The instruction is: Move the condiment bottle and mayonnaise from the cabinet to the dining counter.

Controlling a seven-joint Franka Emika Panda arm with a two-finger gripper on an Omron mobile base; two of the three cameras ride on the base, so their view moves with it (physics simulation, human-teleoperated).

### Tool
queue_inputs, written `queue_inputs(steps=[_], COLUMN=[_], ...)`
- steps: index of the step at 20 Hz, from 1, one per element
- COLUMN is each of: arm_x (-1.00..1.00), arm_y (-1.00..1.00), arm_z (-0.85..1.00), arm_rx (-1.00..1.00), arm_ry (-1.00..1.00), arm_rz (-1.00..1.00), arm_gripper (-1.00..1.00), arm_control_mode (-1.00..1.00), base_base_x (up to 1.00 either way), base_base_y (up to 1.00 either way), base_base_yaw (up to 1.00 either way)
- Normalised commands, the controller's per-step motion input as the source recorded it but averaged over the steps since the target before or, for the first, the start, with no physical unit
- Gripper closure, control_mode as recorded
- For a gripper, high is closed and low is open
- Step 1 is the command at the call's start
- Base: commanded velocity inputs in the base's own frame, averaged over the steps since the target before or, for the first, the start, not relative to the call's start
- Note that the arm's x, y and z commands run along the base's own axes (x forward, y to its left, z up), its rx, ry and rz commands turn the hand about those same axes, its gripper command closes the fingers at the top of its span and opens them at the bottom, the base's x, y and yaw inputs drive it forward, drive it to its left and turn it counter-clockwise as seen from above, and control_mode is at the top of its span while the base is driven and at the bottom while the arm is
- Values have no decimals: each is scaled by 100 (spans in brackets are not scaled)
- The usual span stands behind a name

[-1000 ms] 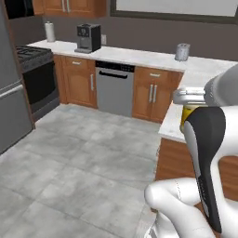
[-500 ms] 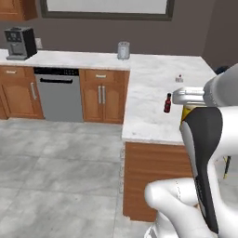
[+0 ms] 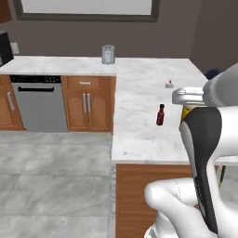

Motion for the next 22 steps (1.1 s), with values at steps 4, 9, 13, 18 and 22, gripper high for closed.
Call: queue_inputs(steps=[4, 9, 13, 18, 22], arm_x=[0, 14, 28, 44, 50], arm_y=[0, -45, -99, -100, -87], arm_z=[0, 0, -13, -25, -44], arm_rx=[0, 7, 12, 10, 3], arm_ry=[0, 0, 0, 0, -7], arm_rz=[0, -7, 0, 0, 0], arm_gripper=[100, 100, 100, 100, 100], arm_control_mode=[100, -100, -100, -100, -100], base_base_x=[44, 3, 0, 0, 0], base_base_y=[-24, -6, 0, 0, 0], base_base_yaw=[-16, -2, 0, 0, 0])
